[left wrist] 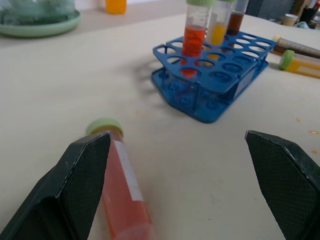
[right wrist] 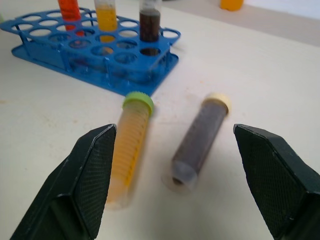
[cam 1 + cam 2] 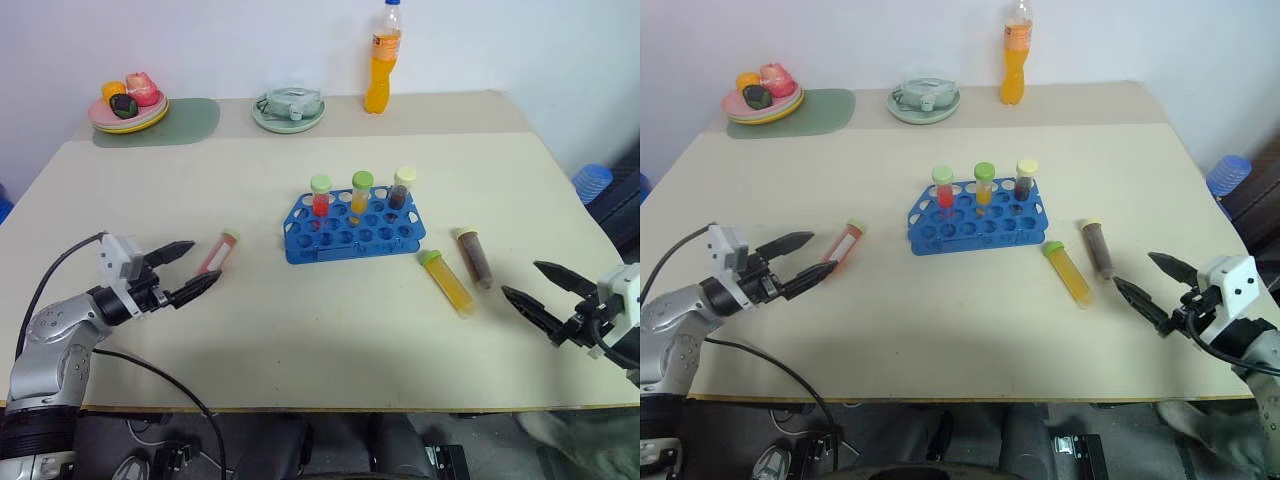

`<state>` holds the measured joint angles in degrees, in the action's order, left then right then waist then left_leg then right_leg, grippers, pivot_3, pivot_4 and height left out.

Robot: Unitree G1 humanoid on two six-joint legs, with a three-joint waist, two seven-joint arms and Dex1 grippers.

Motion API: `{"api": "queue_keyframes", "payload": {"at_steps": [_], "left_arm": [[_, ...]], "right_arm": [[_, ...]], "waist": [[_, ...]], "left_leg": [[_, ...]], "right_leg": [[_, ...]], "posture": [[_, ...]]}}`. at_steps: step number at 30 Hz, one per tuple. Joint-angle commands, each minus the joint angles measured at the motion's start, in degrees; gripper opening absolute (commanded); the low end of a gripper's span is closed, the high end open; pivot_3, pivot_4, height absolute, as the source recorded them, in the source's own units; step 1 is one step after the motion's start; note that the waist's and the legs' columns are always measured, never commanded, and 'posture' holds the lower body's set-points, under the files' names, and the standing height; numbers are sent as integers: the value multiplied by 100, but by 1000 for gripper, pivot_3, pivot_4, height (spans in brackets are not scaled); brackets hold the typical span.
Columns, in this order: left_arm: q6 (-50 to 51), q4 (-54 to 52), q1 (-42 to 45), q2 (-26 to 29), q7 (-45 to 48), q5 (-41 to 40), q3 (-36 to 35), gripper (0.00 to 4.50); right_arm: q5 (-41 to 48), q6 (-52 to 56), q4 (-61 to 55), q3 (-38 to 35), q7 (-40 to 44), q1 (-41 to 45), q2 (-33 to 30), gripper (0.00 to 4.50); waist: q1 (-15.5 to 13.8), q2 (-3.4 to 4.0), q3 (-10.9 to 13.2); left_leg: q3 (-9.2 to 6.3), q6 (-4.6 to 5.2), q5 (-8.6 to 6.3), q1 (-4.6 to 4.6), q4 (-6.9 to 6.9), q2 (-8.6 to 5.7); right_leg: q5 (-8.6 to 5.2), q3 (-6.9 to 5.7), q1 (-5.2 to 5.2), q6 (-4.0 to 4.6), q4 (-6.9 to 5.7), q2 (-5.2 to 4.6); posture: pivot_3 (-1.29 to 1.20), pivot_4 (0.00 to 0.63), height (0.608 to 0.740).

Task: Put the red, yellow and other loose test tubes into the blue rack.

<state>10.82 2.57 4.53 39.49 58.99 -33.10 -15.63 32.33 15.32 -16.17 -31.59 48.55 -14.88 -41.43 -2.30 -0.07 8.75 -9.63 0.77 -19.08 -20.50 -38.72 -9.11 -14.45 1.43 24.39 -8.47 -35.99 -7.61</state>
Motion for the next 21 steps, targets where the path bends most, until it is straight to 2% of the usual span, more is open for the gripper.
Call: {"api": "queue_keyframes", "payload": {"at_steps": [1,4,13,16,19,21], "left_arm": [[-45,-171,12,43,-9,55,-68,4397],[15,-140,163,-42,40,-132,-133,4397],[-298,-31,378,-28,249,92,-16,4397],[-349,-55,499,-60,294,172,94,4397],[-376,-83,593,-127,338,255,269,4397],[-326,-209,721,-303,257,237,421,4397]], "right_arm": [[75,81,-265,21,-105,136,-26,3854],[76,159,-228,57,-115,316,-99,3854],[311,558,-224,68,-81,778,-185,3854],[33,488,-322,-26,-761,1059,6,3854],[-576,927,-536,226,-1387,1138,-284,3854],[150,2188,-324,417,-1181,1624,-723,3854]], "waist": [[0,0,0],[0,0,0],[1,0,1],[0,-1,1],[-6,0,0],[-1,1,1]], "left_leg": [[0,0,0,0,0,0],[0,0,0,0,0,0],[0,0,0,-2,1,0],[0,0,0,-2,1,0],[0,-1,0,-3,2,0],[0,0,0,-5,0,-2]], "right_leg": [[0,0,0,0,0,0],[0,0,0,0,1,-1],[0,-1,1,0,2,-1],[0,-1,1,0,3,-1],[0,-1,4,0,2,-1],[0,-1,5,0,2,-2]], "posture": [[0,150,740],[0,150,740],[0,150,740],[0,150,740],[0,150,740],[0,150,740]]}}
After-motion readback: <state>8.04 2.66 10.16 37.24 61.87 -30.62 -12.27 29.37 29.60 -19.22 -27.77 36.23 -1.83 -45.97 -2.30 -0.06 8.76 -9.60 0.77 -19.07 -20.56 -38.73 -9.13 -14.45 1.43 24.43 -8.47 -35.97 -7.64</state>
